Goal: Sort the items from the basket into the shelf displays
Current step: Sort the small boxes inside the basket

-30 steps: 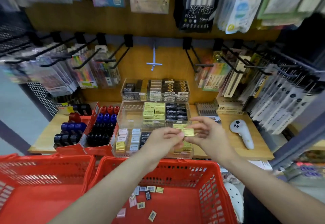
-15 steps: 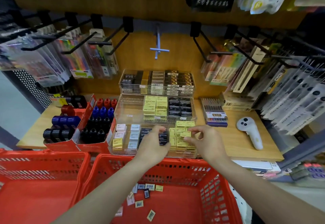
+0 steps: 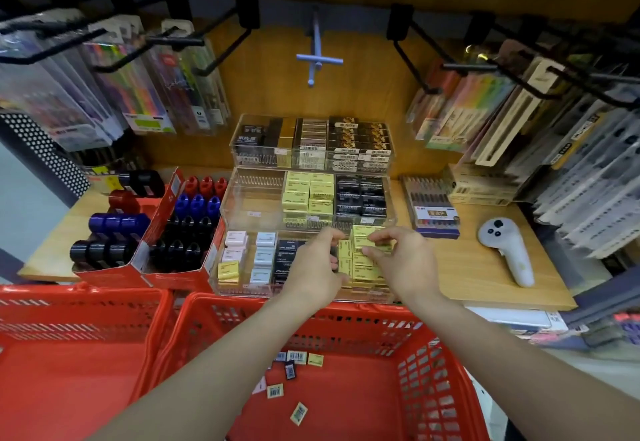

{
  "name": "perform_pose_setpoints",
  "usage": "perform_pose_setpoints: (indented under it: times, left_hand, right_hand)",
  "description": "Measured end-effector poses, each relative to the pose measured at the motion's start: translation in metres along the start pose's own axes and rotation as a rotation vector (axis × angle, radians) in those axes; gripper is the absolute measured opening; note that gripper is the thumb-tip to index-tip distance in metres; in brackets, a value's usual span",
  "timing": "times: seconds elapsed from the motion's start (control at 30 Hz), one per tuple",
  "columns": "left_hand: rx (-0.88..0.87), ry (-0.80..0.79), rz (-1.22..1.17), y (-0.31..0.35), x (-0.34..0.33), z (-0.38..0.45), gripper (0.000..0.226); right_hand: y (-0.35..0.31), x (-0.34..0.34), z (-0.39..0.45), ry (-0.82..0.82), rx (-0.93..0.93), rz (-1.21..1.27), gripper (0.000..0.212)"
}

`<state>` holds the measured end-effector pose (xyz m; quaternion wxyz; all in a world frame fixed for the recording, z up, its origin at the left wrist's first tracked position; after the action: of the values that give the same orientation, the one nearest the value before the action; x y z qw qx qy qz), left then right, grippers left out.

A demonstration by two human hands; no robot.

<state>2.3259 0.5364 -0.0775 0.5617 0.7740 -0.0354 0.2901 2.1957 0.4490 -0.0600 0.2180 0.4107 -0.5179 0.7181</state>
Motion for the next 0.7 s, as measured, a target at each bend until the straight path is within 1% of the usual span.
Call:
perform_pose_setpoints:
  times: [0.07,0.13,0.2,0.23,0.27,0.3,0.33,0.37,0.4,0.43,0.5,0.53,0.6,0.7]
  left_hand:
    - [-0.008,0.000,-0.006,0.001,0.000,-0.001,0.068]
    - [-0.042,0.029,0.018,0.003,0.006,-0.008,0.064]
    - [-0.198,0.091,0.107,0.008,0.019,-0.026,0.046]
    - [-0.291,0.077,0.160,0.008,0.022,-0.039,0.033]
    - [-0.360,0.020,0.221,0.004,0.023,-0.052,0.021]
    - [-0.383,-0.072,0.293,-0.005,0.021,-0.066,0.012]
    - [-0.346,-0.186,0.376,-0.018,0.018,-0.077,0.007]
    - [-0.257,-0.307,0.448,-0.037,0.015,-0.085,0.006]
    - [-0.141,-0.401,0.491,-0.059,0.012,-0.091,0.010]
    - [-0.015,-0.447,0.504,-0.081,0.010,-0.095,0.015]
    - [0.204,-0.408,0.495,-0.123,0.012,-0.101,0.027]
    - [0.283,-0.362,0.489,-0.141,0.012,-0.104,0.032]
    - [0.383,-0.307,0.508,-0.173,0.008,-0.111,0.042]
    - [0.429,-0.339,0.545,-0.207,-0.007,-0.116,0.057]
  right_hand:
    - [0.000,0.000,0.002,0.000,-0.004,-0.007,0.020]
    - [-0.004,0.007,-0.004,0.050,0.024,-0.007,0.019]
    - [-0.013,0.018,-0.019,0.118,0.149,0.043,0.010]
    - [-0.016,0.019,-0.033,0.100,0.235,0.063,0.005]
    - [-0.019,0.016,-0.049,0.039,0.327,0.055,0.003]
    - [-0.019,0.007,-0.066,-0.068,0.397,0.016,0.004]
    - [-0.016,-0.008,-0.082,-0.215,0.416,-0.053,0.005]
    - [-0.010,-0.025,-0.096,-0.371,0.381,-0.132,0.008]
    - [0.001,-0.041,-0.107,-0.490,0.295,-0.183,0.013]
    - [0.012,-0.054,-0.116,-0.555,0.173,-0.175,0.016]
    - [0.031,-0.072,-0.127,-0.580,-0.073,-0.084,0.017]
    - [0.039,-0.080,-0.132,-0.591,-0.145,-0.077,0.020]
    - [0.048,-0.100,-0.144,-0.667,-0.131,-0.156,0.028]
    - [0.057,-0.130,-0.158,-0.790,-0.009,-0.267,0.042]
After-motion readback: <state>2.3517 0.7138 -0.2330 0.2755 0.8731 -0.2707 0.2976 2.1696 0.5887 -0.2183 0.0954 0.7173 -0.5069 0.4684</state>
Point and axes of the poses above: each hand's wrist, its own z-axis towards the middle knuckle, its own x-axis out of the back of the hand, y = z × x, the point moved 5 cm from there along z, towards the middle knuckle, and after that the axes turned 6 degrees about -z, right-handed, at the moved point
